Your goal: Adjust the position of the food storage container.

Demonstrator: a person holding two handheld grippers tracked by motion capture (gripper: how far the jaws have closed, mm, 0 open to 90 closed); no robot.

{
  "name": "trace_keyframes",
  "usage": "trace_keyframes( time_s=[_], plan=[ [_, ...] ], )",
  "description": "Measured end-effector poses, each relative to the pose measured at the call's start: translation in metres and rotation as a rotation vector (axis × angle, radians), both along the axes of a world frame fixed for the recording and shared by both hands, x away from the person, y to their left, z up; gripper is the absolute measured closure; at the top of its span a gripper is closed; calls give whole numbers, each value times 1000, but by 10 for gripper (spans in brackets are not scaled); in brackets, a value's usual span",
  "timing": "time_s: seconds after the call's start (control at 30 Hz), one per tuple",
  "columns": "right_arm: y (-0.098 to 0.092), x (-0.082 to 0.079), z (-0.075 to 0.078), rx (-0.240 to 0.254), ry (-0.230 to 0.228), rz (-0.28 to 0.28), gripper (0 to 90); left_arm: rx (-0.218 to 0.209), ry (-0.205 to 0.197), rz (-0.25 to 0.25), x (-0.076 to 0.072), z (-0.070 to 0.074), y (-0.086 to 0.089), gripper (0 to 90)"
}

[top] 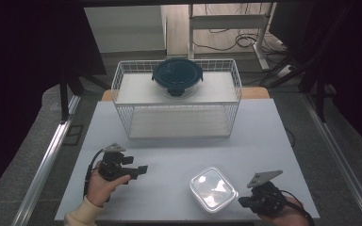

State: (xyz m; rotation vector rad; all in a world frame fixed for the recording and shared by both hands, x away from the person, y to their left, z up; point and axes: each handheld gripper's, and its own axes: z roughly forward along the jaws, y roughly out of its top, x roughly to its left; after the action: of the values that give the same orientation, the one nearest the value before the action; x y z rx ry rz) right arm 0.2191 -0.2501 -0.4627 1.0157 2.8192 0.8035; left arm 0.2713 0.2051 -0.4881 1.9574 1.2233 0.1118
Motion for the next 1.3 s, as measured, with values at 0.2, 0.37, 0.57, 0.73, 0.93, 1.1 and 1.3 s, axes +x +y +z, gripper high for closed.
trace_keyframes(
  time_s=[0.2, 0.37, 0.57, 0.73, 0.93, 1.1, 1.3],
  plan=[
    [24, -8, -12, 5, 43, 125, 890, 5, 8, 0, 1, -3, -1, 228],
    [34, -9, -15, 16, 31, 144, 891, 6, 12, -1, 2, -4, -2, 229],
    [47, -8, -15, 47, 14, 135, 892, -2, 14, 8, 2, -3, 1, 230],
    [63, 0, -16, 53, -18, 132, 892, -12, 9, 20, 2, -2, 3, 231],
    [86, 12, -18, 54, -48, 142, 891, -6, -4, 41, 3, -1, 5, 234],
    [102, 22, -21, 49, -47, 163, 891, -9, -4, 48, 3, -1, 7, 235],
    [113, 32, -23, 54, -56, 148, 891, -12, 16, 48, 4, -4, 7, 234]
  ],
)
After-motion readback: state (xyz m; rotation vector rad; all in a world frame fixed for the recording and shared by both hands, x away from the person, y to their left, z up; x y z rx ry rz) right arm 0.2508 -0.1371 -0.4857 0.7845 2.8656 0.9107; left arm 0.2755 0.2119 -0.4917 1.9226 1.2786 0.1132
